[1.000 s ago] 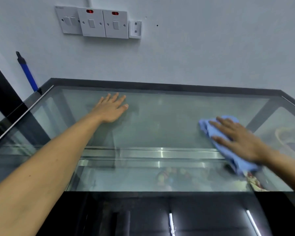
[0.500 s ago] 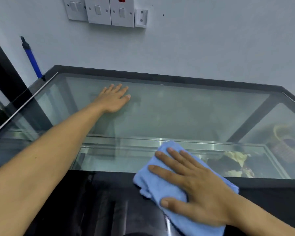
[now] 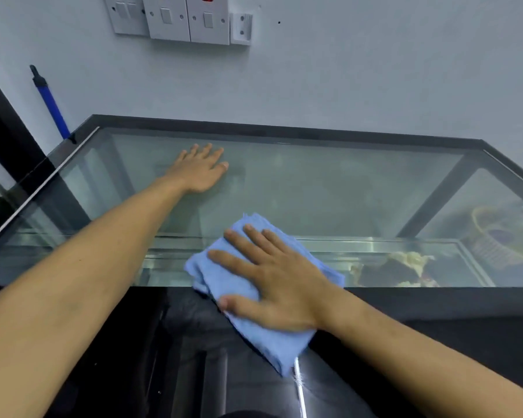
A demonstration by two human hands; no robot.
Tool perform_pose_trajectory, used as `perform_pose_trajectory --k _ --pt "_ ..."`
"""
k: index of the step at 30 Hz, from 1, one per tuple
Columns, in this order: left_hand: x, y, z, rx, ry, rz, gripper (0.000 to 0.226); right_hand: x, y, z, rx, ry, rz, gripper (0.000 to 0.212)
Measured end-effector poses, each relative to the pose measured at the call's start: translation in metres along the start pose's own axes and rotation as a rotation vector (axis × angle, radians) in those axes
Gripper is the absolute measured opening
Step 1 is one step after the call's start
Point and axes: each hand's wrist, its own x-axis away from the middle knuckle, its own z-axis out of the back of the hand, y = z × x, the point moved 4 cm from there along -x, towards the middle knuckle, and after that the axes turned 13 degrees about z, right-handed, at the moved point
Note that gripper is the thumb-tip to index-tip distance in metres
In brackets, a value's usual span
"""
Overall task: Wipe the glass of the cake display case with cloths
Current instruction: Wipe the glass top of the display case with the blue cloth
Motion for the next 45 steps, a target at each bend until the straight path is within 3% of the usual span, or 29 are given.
perform_pose_trajectory --k 3,7,10,12,14,16,18,20,24,26,29,32,34,37,40,42,45 --pt "0.0 -0.001 0.0 0.0 0.0 -0.005 0.067 0.096 -0.01 0.005 -0.021 0.0 0.067 0.073" --pt "0.001 -0.003 -0.002 0.005 -0.008 -0.004 0.067 0.159 0.095 0.029 -0.01 0.014 -0.305 0.075" --pt "0.0 -0.003 -0.002 0.006 -0.014 -0.014 0.068 0.112 0.168 0.039 0.067 0.056 -0.532 0.104" --pt "0.002 -0.002 -0.001 0.014 -0.009 -0.015 0.068 0.041 0.173 0.034 0.07 0.083 -0.599 0.117" --pt "0.004 -0.001 0.0 0.018 -0.003 -0.013 0.067 -0.03 0.123 0.02 0.09 0.067 -0.447 0.126" --pt "0.004 -0.001 0.0 0.032 -0.003 -0.014 0.067 -0.054 0.036 0.0 0.038 0.018 -0.179 0.103" --pt "0.002 -0.002 0.0 0.042 0.004 -0.019 0.067 -0.022 -0.032 -0.009 -0.024 -0.017 0.046 0.077" --pt "0.0 -0.005 0.0 0.047 0.008 -0.027 0.069 0.036 -0.041 -0.002 -0.063 -0.003 0.096 0.073" --pt "-0.008 -0.01 0.002 0.044 0.003 -0.035 0.068 0.119 0.069 0.026 -0.067 0.029 -0.293 0.071" --pt "-0.015 -0.015 0.003 0.043 0.002 -0.022 0.067 0.123 0.146 0.036 -0.054 0.035 -0.504 0.082" --pt "-0.024 -0.017 0.003 0.033 0.0 -0.014 0.07 0.081 0.261 0.044 0.019 0.106 -0.74 0.113" --pt "-0.027 -0.017 0.0 0.031 0.003 -0.012 0.07 -0.018 0.306 0.047 0.025 0.127 -0.914 0.093" --pt "-0.03 -0.018 -0.002 0.036 0.004 -0.007 0.068 -0.098 0.291 0.041 0.005 0.099 -0.862 0.079" --pt "-0.036 -0.019 0.0 0.054 0.008 0.008 0.061 -0.175 0.21 0.021 0.02 0.036 -0.513 0.075" --pt "-0.038 -0.02 0.001 0.05 -0.013 -0.002 0.057 -0.121 0.137 0.014 0.007 0.009 -0.203 0.079" --pt "-0.038 -0.024 0.004 0.046 -0.037 -0.038 0.056 -0.051 0.134 0.02 -0.007 0.026 -0.19 0.081" --pt "-0.04 -0.033 0.007 0.024 -0.034 -0.085 0.056 0.013 0.196 0.036 -0.023 0.043 -0.375 0.087"
